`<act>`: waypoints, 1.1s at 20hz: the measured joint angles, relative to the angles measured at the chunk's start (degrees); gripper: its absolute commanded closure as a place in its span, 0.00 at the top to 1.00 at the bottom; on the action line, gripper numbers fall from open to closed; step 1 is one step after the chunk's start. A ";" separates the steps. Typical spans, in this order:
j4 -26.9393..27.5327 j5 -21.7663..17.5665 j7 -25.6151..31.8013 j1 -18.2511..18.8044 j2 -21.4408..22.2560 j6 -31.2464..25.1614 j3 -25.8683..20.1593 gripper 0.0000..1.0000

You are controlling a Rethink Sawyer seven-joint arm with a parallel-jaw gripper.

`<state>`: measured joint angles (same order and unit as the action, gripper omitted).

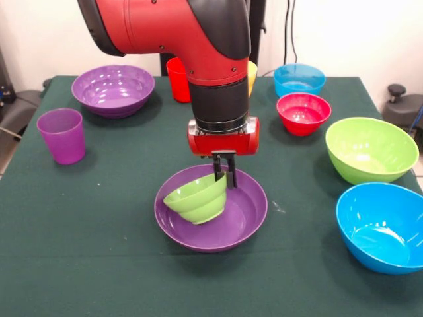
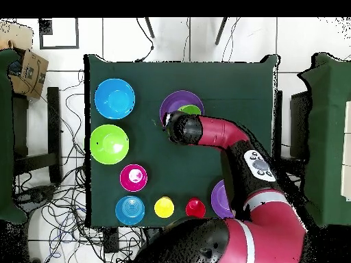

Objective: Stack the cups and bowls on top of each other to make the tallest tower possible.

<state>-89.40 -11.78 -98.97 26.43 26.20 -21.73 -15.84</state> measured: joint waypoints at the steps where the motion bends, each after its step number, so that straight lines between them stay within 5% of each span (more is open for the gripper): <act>1: -0.22 0.00 0.01 0.00 0.00 0.27 0.01 0.00; 10: -0.59 0.01 0.01 -0.01 0.18 0.64 0.12 0.00; 11: -0.63 0.00 0.00 -0.06 0.12 0.63 0.12 1.00; 22: -1.54 0.01 0.00 -0.59 -0.25 0.63 0.18 1.00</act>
<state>-90.94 -11.76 -98.97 25.84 25.95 -21.09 -15.66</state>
